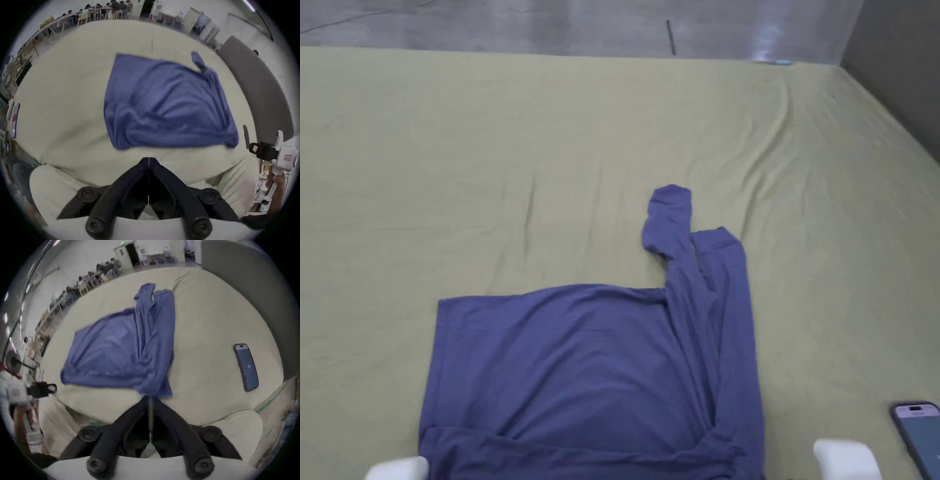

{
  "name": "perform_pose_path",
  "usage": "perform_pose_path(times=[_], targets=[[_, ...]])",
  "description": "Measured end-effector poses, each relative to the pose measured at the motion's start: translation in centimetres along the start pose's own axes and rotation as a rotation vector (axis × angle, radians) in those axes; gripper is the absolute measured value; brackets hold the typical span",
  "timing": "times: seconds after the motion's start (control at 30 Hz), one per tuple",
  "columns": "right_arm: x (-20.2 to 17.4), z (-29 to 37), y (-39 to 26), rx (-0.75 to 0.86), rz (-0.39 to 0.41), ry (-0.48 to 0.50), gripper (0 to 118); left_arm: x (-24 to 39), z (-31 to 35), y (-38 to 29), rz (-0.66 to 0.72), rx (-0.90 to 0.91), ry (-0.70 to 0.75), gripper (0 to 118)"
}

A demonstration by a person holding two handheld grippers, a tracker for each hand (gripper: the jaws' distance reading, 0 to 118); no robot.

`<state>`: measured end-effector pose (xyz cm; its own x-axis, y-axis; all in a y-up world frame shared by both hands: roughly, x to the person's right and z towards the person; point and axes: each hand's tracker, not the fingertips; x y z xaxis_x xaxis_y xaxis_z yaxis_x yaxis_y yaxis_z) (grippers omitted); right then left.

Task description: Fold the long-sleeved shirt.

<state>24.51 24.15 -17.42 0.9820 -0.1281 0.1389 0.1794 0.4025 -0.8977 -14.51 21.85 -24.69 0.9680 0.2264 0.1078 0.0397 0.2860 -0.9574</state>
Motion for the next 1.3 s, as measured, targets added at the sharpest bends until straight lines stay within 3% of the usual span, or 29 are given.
perform_pose_path(times=[0.13, 0.2, 0.23, 0.27, 0.3, 0.43, 0.57, 0.63, 0.77, 0.83, 0.87, 0.9, 0.93, 1.03, 1.07, 1.1, 1.13, 1.17, 1.23, 1.3], targets=[[-1.2, -2.0, -1.3, -0.101, -0.049, 0.156, 2, 0.6, -1.0, -0.3, 0.092, -0.040, -0.117, 0], [-1.7, -2.2, -1.1, -0.107, -0.048, 0.198, 2, -0.4, -0.7, 3.9, 0.078, 0.052, -0.094, 0], [-2.0, -2.1, -0.8, -0.103, -0.028, 0.205, 2, -0.7, -0.5, 6.0, 0.075, 0.094, -0.076, 11], [-2.3, -2.1, -0.7, -0.098, -0.010, 0.212, 2, -1.2, -0.5, 8.4, 0.091, 0.143, -0.070, 58], [-2.5, -2.0, -0.6, -0.090, 0.013, 0.216, 2, -2.0, -0.9, 11.5, 0.099, 0.193, -0.068, 118], [-2.9, -1.9, -0.3, -0.087, 0.047, 0.220, 2, -5.0, -5.7, 21.8, 0.162, 0.331, 0.065, 118], [-2.0, -3.1, -0.7, -0.149, -0.034, 0.224, 2, -6.1, -11.0, 28.7, 0.204, 0.165, 0.151, 118], [-1.5, -3.3, -1.0, -0.178, -0.066, 0.203, 2, -5.9, -13.0, 29.7, 0.205, 0.086, 0.198, 118], [-0.6, -3.3, -0.6, -0.194, -0.047, 0.154, 2, -4.6, -15.3, 29.5, 0.054, 0.027, 0.321, 117], [-0.3, -3.2, 0.7, -0.219, -0.013, 0.082, 2, -3.7, -14.1, 28.9, 0.063, 0.099, 0.298, 94], [-0.2, -3.2, 1.8, -0.207, 0.011, 0.041, 2, -3.0, -13.3, 28.6, 0.050, 0.096, 0.277, 68], [0.0, -3.2, 3.1, -0.174, 0.025, 0.008, 2, -2.0, -12.2, 28.2, 0.002, 0.145, 0.300, 0], [0.2, -3.2, 4.6, -0.140, 0.031, -0.002, 2, -1.3, -11.4, 28.0, -0.047, 0.169, 0.348, 0], [1.2, -3.8, 11.1, -0.026, 0.013, 0.038, 3, -1.1, -10.6, 27.4, 0.048, 0.183, 0.102, 0], [1.7, -4.1, 13.6, 0.025, 0.016, 0.069, 8, -1.1, -10.0, 27.3, 0.072, 0.195, 0.064, 0], [2.0, -4.7, 16.3, 0.074, 0.017, 0.120, 44, -1.0, -9.0, 27.1, 0.071, 0.217, 0.066, 0], [2.3, -5.5, 18.6, 0.100, 0.016, 0.156, 90, -1.0, -8.3, 27.0, 0.067, 0.231, 0.078, 0], [2.3, -6.7, 21.4, 0.103, 0.007, 0.181, 118, -1.1, -7.3, 26.9, 0.070, 0.253, 0.078, 0], [2.2, -8.8, 25.5, 0.068, -0.002, 0.196, 116, -1.2, -5.6, 26.6, 0.079, 0.272, 0.060, 0], [1.5, -11.5, 29.3, 0.043, 0.007, 0.142, 118, -1.3, -4.5, 26.6, 0.077, 0.293, 0.050, 0]])
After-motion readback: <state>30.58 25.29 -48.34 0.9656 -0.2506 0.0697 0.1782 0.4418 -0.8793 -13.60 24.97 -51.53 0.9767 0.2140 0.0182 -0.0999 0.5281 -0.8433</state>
